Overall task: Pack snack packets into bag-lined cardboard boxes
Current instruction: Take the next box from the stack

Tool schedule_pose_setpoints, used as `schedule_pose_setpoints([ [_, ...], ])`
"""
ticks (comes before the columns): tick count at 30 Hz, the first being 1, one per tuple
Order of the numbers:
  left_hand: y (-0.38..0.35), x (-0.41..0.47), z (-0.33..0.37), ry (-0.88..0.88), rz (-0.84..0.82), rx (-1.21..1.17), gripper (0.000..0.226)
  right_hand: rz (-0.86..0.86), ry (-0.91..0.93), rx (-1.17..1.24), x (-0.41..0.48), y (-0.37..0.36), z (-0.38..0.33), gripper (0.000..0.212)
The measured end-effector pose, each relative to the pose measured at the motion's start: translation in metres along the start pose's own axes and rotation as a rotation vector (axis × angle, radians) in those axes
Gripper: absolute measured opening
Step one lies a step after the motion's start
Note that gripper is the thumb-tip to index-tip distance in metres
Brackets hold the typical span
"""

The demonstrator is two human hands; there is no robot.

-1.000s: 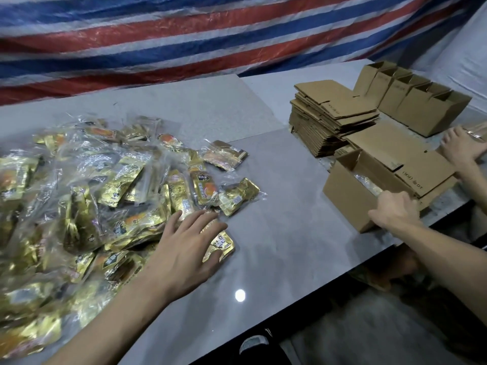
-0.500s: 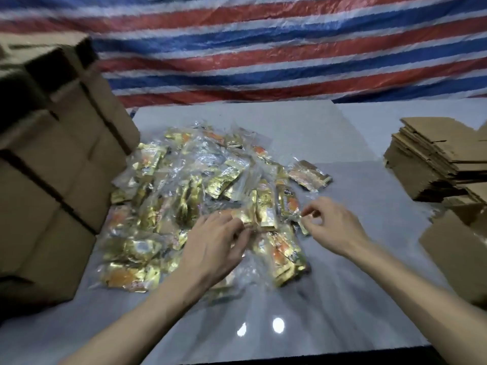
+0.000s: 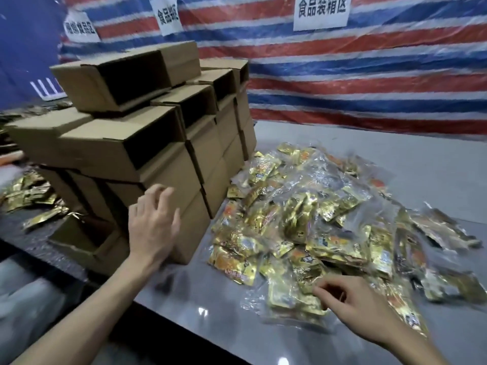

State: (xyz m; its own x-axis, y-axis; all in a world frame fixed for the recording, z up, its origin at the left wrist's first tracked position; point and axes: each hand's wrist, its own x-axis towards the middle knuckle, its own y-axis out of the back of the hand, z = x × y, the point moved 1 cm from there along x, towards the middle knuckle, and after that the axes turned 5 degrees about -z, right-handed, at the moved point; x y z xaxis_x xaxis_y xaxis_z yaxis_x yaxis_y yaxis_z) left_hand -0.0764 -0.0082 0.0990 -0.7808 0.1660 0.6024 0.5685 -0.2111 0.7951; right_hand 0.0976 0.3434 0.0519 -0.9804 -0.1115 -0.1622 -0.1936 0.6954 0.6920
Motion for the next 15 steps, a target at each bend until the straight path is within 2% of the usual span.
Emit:
schedule_pose_setpoints([
  [5,0.037,0.046,-0.017,0.064,0.299,-0.075,0.045,-0.025,0.017,0.044,-0.002,0.008,-0.008,0.016],
  [8,0.059,0.082,-0.022,0.189,0.304,-0.054,0.053,-0.022,0.026,0.060,0.001,0.014,-0.013,0.009],
  [11,0.077,0.114,-0.027,0.302,0.372,-0.136,0.055,-0.026,0.027,0.063,0.007,0.019,-0.013,0.015],
  [13,0.093,0.145,-0.032,0.328,0.463,-0.173,0.055,-0.029,0.030,0.069,0.011,0.021,-0.016,0.012],
  [15,0.106,0.183,-0.040,0.325,0.428,-0.107,0.058,-0.015,0.039,0.065,0.014,0.024,-0.020,0.011],
])
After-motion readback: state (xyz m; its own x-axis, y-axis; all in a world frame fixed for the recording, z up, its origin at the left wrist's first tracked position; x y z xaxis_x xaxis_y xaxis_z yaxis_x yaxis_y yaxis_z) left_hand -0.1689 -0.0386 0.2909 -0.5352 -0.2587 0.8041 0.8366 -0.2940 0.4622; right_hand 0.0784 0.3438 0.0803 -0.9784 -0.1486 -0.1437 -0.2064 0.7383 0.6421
